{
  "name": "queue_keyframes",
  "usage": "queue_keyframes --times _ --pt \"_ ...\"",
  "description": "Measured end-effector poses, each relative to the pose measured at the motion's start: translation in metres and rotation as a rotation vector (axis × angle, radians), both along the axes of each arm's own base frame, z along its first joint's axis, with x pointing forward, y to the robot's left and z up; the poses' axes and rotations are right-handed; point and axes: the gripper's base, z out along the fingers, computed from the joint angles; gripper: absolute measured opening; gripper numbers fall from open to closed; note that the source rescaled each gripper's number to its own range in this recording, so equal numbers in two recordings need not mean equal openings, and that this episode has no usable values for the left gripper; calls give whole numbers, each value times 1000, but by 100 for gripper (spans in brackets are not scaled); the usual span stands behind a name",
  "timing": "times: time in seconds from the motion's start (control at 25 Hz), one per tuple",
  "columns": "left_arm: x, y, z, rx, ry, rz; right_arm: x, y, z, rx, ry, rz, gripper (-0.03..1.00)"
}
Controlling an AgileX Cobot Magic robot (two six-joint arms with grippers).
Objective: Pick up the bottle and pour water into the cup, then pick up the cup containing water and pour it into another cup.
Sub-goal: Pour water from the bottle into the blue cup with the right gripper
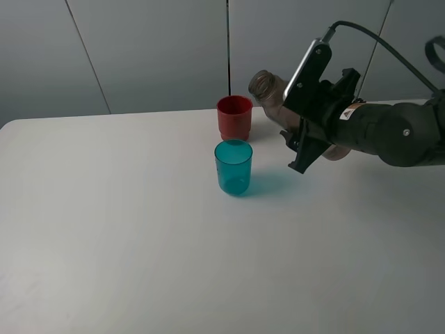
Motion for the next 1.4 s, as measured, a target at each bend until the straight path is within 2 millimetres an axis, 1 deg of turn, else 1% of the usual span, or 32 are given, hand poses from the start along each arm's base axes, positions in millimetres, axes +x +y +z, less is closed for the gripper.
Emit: queue_keyframes --times 0.16,0.36,0.52,0.76,0.88,1.0,1.16,1.4 --pt "0 0 0 0 0 0 9 5 3 -48 -32 32 3" --pt "0 0 0 0 0 0 13 5 -14 -217 -19 92 3" --pt "0 0 0 0 0 0 14 4 -21 -322 -26 138 3" --pt "0 0 0 0 0 0 20 6 -15 -392 -70 161 3" --pt "0 0 0 0 0 0 27 8 -12 -449 -106 170 3" --pt "0 0 0 0 0 0 34 10 -15 -506 -115 171 3" --pt "0 0 0 0 0 0 42 9 -18 -617 -168 183 3" --pt "0 0 0 0 0 0 45 8 -17 -696 -212 192 3"
